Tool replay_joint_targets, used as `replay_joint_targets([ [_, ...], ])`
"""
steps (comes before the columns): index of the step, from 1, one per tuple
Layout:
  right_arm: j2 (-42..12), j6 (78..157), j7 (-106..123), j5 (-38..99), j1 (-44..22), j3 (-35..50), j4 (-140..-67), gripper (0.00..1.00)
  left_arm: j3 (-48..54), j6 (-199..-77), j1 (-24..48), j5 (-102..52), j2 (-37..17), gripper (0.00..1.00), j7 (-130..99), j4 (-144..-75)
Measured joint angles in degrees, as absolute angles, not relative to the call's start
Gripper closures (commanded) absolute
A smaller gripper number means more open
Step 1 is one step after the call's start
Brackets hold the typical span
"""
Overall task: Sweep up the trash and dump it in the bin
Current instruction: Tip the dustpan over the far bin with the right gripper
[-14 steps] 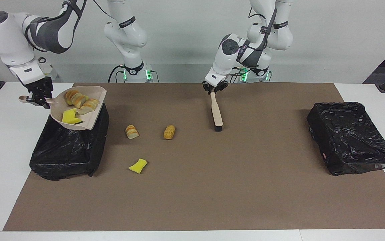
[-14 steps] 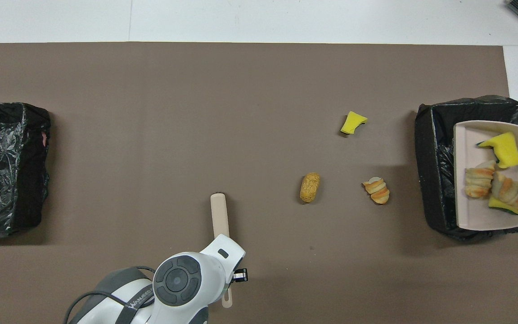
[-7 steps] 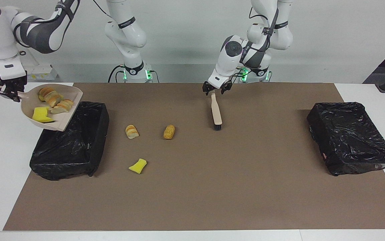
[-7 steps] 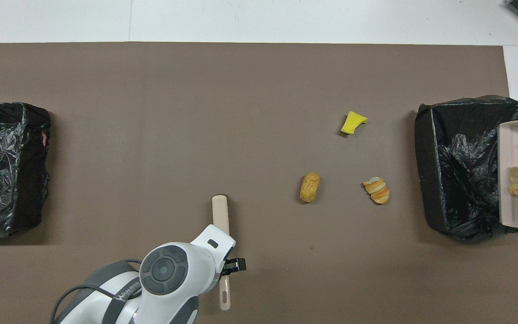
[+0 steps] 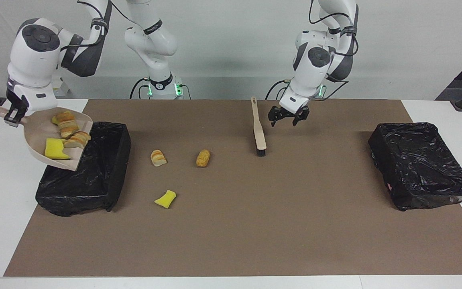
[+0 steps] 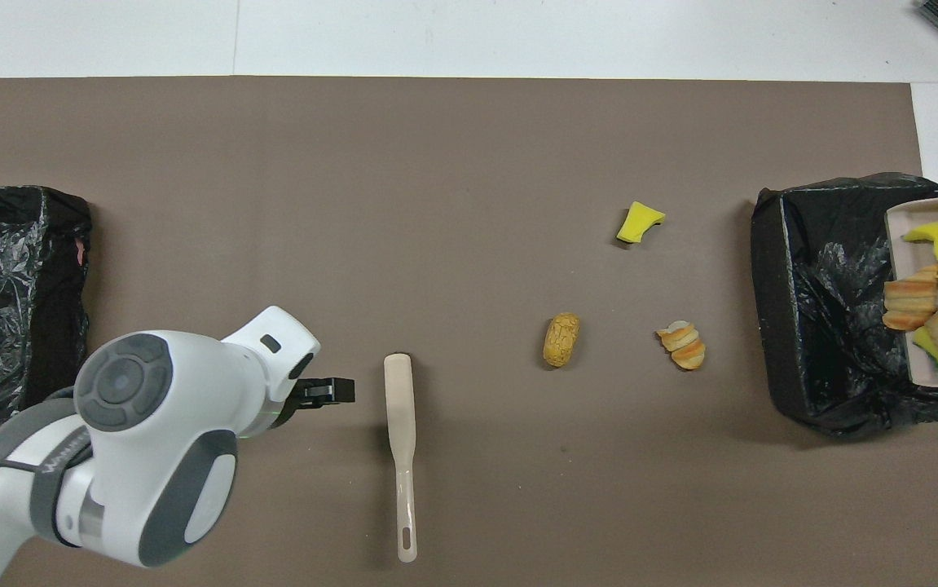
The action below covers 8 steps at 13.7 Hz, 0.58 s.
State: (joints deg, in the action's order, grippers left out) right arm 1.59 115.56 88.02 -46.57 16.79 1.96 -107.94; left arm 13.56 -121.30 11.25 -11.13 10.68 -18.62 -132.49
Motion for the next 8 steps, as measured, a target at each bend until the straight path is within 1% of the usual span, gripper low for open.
replay_joint_targets([
  [2, 1.59, 115.56, 85.89, -51.10, 15.72, 1.98, -108.04, 1.00, 13.53, -115.42, 6.87, -8.36, 10.75, 0.00, -13.39, -128.29],
  [5, 1.59, 115.39, 84.54, -53.08, 14.60, 2.00, -108.26, 1.00, 13.47, -106.70, 0.76, -6.73, 10.77, 0.00, -6.97, -121.63],
  [8, 1.60, 115.28, 84.54, -55.02, 14.50, 1.98, -108.42, 1.00, 13.49, -98.24, -1.07, -2.48, 9.46, 0.00, -5.86, -115.05],
])
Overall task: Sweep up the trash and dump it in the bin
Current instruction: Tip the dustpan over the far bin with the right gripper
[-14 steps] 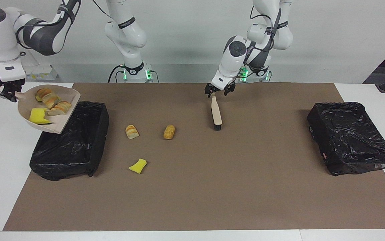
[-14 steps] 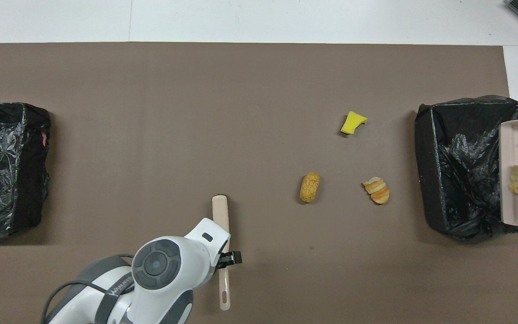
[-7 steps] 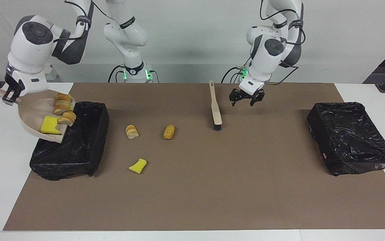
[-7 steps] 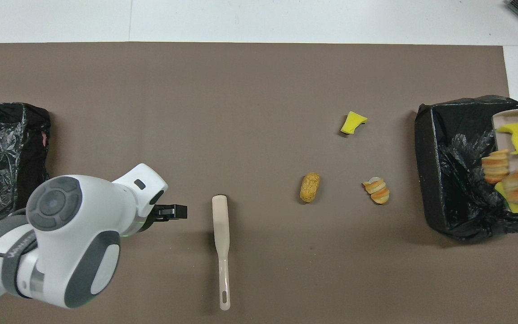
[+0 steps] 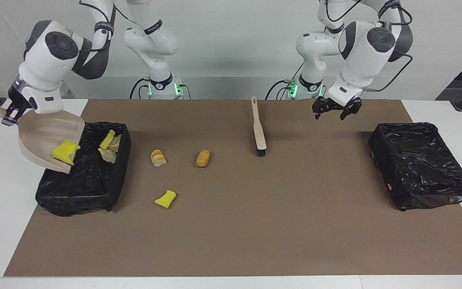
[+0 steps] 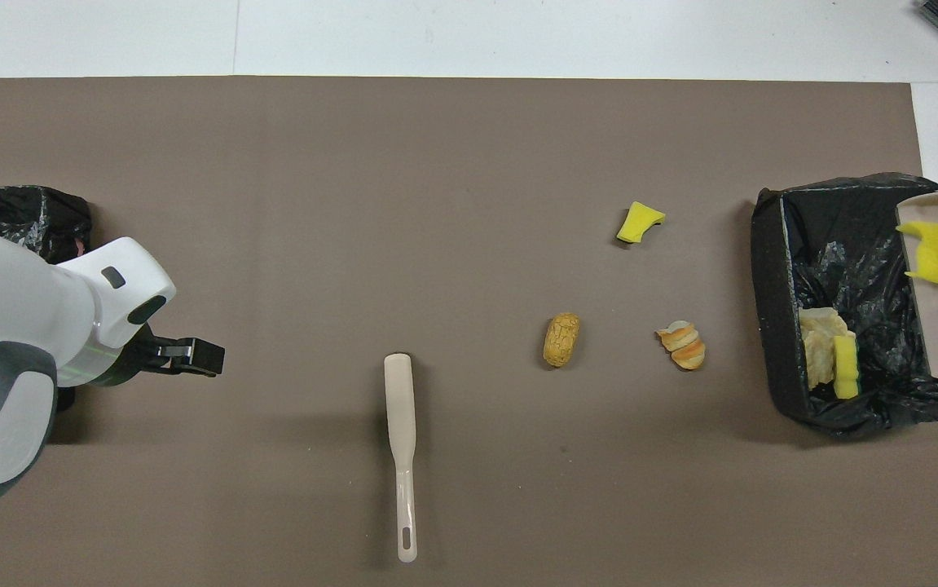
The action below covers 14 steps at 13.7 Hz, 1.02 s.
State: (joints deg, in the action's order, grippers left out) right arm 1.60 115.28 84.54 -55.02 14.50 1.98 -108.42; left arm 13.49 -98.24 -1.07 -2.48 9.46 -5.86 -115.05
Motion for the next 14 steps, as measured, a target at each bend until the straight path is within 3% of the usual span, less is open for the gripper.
replay_joint_targets([
  [4, 1.67, 115.28, 83.32, -60.40, 13.63, 2.01, -108.43, 1.00, 13.35, -89.91, -1.10, 2.60, 5.81, 0.00, -5.86, -105.45],
  [9, 2.30, 112.54, 81.12, -66.49, 10.92, 2.11, -108.44, 1.00, 10.48, -86.75, -2.27, 2.59, 5.33, 0.00, -5.66, -95.83],
  [14, 2.67, 112.26, 81.19, -67.17, 10.68, 2.28, -108.99, 1.00, 10.14, -86.38, -5.25, 2.28, 5.25, 0.00, -5.34, -94.04],
])
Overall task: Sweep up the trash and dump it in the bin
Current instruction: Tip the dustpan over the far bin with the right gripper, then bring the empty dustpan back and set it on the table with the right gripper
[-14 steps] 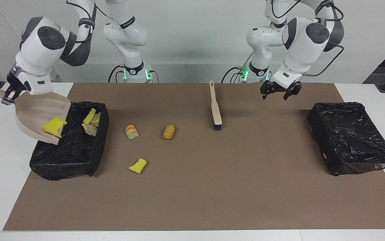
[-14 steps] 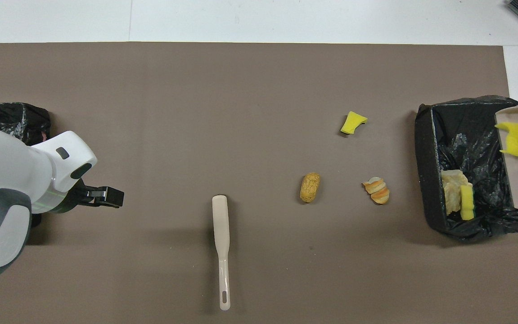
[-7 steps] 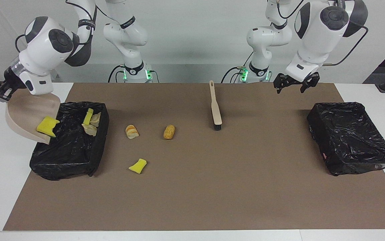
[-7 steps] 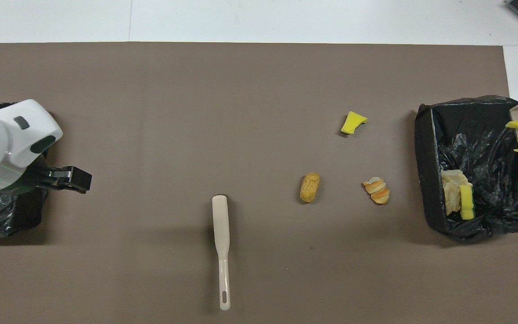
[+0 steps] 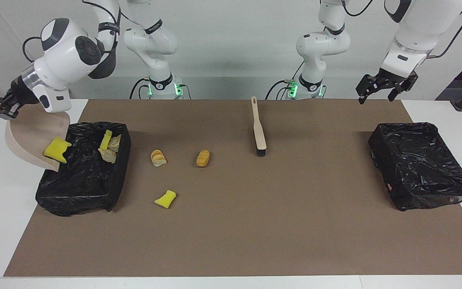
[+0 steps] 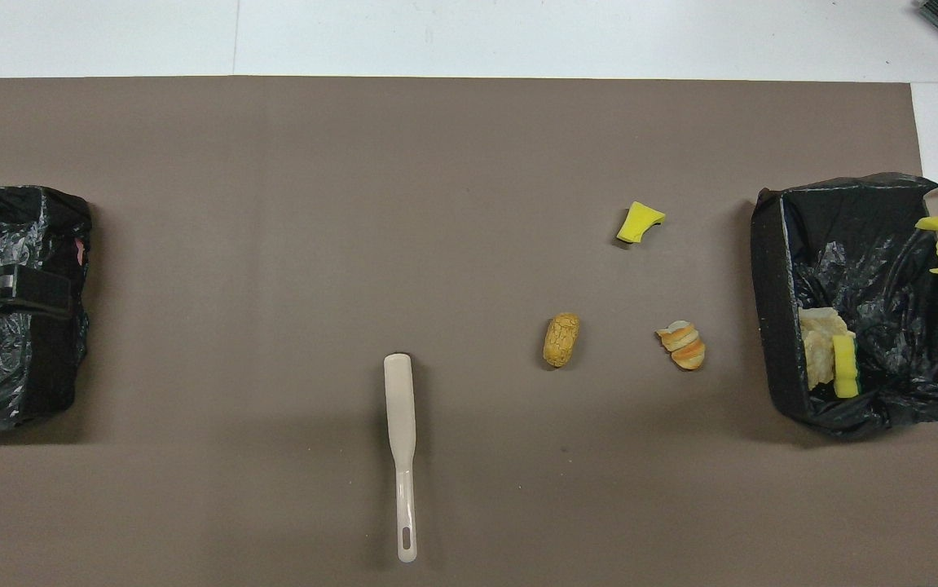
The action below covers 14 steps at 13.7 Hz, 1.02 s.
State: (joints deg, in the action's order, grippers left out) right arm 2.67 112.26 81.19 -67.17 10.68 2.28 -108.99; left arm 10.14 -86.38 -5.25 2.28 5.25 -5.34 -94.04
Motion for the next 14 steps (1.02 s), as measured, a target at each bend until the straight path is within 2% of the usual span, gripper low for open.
replay_joint_targets([
  [7, 3.99, 119.24, 81.18, -67.16, 14.23, 1.70, -113.46, 1.00, 10.36, -86.40, -5.25, 1.96, 5.25, 0.00, -4.75, -94.05],
  [11, 3.95, 118.21, 79.77, -65.64, 13.90, 1.84, -113.34, 1.00, 10.42, -86.40, -5.25, 1.93, 5.25, 0.00, -4.67, -94.08],
  [14, 3.92, 117.58, 79.14, -57.07, 12.98, 2.08, -111.21, 1.00, 10.47, -86.40, -5.25, 1.93, 5.25, 0.00, -4.65, -94.08],
])
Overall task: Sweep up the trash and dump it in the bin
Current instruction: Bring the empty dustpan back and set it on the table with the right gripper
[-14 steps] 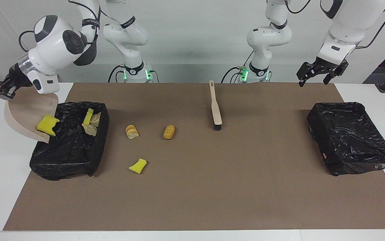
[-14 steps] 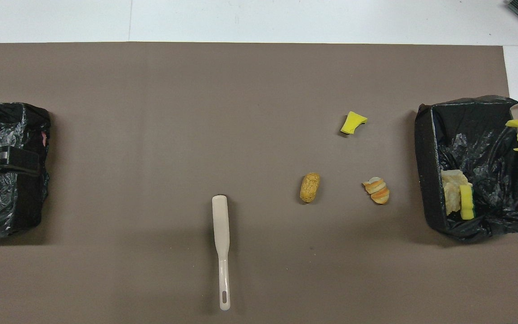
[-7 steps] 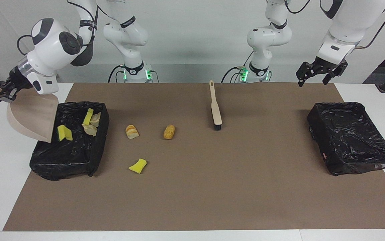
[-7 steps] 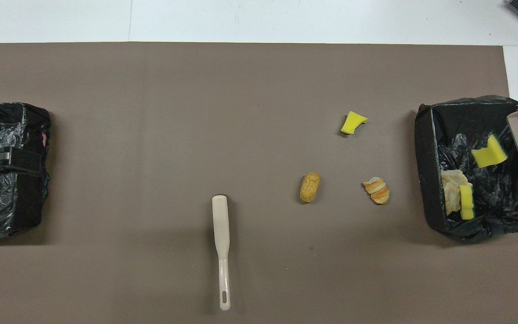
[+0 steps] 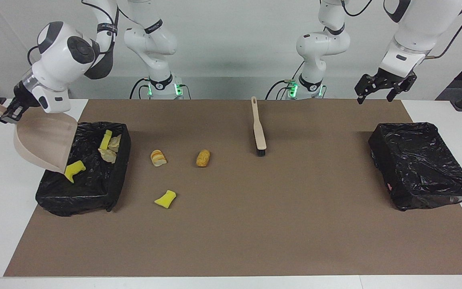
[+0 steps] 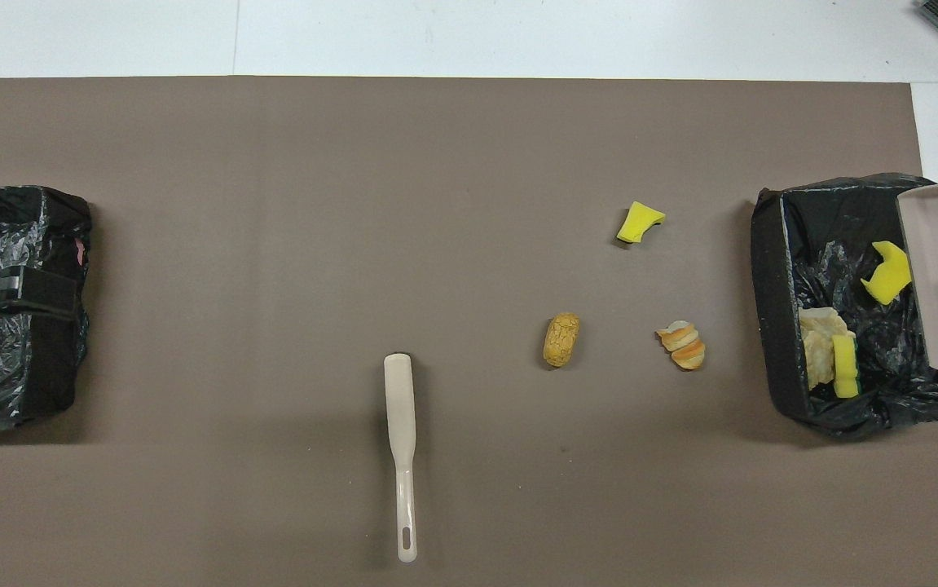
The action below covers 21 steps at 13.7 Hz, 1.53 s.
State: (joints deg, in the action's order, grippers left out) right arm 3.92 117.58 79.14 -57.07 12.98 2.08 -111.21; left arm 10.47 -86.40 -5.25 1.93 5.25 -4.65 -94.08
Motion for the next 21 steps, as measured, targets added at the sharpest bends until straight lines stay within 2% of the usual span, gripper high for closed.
replay_joint_targets([
  [4, 2.06, 117.58, 76.36, -44.41, 10.95, 2.39, -107.91, 1.00, 10.48, -86.40, -5.25, 1.93, 5.25, 0.00, -4.57, -94.08],
  [8, -0.64, 117.02, 63.90, -35.69, 2.98, 2.88, -104.30, 1.00, 10.48, -86.40, -5.25, 1.93, 5.25, 0.00, -4.55, -94.08],
  [11, -2.58, 112.81, 50.25, -31.37, -4.49, 3.18, -101.61, 1.00, 10.48, -86.40, -5.25, 1.93, 5.25, 0.00, -4.55, -94.08],
  [16, -11.76, 101.18, 17.30, -24.01, -19.92, 3.39, -91.04, 1.00, 10.46, -86.40, -5.25, 1.93, 5.25, 0.00, -4.55, -94.08],
  [21, -19.02, 98.77, -9.57, -11.68, -23.87, 3.34, -81.24, 1.00, 10.54, -85.95, -5.17, 1.89, 5.25, 0.00, -4.56, -94.11],
])
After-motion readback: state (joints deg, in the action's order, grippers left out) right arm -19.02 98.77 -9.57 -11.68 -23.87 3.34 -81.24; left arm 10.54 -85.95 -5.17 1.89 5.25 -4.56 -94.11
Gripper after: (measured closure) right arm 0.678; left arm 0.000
